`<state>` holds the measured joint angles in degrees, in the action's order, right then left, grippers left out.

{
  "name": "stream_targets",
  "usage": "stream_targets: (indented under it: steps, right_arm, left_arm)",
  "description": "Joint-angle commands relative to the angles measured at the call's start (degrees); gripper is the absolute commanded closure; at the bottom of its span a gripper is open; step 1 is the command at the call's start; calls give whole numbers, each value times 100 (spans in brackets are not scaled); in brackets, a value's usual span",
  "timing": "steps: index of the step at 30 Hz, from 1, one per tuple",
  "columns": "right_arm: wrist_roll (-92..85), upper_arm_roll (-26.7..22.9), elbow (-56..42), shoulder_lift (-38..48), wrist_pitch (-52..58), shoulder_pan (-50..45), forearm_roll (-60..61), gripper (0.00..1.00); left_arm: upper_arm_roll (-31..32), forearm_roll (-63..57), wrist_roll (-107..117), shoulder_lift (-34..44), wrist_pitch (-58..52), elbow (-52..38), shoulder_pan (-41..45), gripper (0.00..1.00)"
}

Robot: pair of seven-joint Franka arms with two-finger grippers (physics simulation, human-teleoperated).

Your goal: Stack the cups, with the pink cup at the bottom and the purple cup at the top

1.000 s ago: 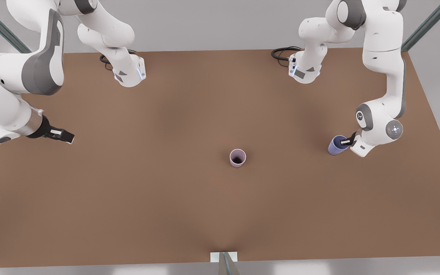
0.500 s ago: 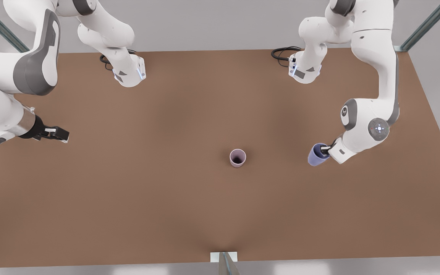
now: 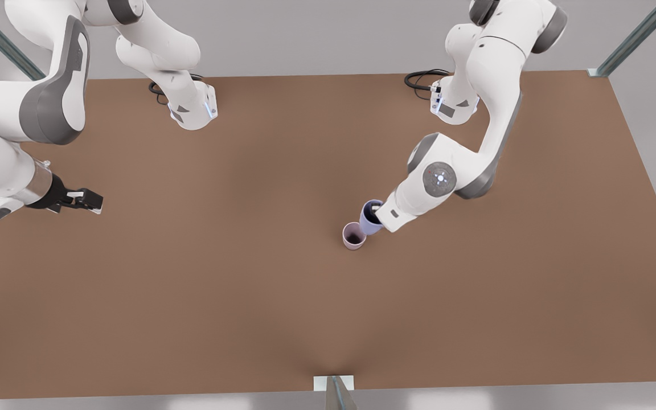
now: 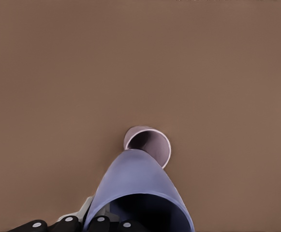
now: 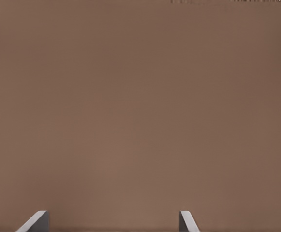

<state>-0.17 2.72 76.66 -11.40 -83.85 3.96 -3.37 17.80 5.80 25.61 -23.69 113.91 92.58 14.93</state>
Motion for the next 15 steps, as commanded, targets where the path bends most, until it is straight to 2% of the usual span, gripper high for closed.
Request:
stream_targets:
  steps: [1, 15]
  right_arm:
    - [-299, 0, -2, -2, -9, -1, 3, 0]
    - [-299, 9, -125, -134, -9, -1, 12, 0]
  left_arm:
    - [4, -27, 3486, -127, -18, -144, 123, 79]
    - [-5, -36, 3644, -557, 113, -285, 247, 79]
